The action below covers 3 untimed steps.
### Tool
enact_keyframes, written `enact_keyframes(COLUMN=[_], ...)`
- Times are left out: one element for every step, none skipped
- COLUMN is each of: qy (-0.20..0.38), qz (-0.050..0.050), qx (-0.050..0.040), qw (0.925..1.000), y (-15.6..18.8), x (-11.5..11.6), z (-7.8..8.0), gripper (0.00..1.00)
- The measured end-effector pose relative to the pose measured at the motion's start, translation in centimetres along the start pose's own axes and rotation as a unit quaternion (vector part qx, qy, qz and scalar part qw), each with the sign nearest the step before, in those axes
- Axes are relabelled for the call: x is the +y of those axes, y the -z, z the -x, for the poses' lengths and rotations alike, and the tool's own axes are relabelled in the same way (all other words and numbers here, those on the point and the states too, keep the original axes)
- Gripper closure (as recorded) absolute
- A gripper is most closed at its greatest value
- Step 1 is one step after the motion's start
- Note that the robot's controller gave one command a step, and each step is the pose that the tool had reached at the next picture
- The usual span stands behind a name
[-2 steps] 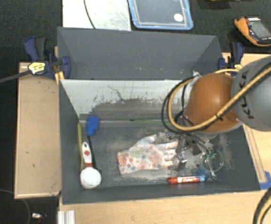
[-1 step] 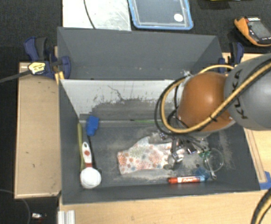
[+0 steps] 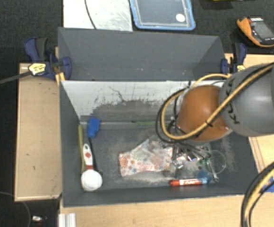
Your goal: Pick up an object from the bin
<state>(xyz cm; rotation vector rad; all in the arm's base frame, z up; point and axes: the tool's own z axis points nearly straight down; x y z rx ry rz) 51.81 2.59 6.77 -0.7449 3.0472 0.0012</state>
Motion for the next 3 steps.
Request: enact_keyframes(qy=[0.062,0.062,0.061], qz=[-0.002,-0.002,0.000], qx=[-0.0043,-0.0043,-0.0015], qw=[0.9981,0.9981,0.9982], y=[0.4,0.4,3.3], x=[1.3,1.3,1.4], z=[0.1,0.1,-0.1], gripper=[1.00,1.00,1.00])
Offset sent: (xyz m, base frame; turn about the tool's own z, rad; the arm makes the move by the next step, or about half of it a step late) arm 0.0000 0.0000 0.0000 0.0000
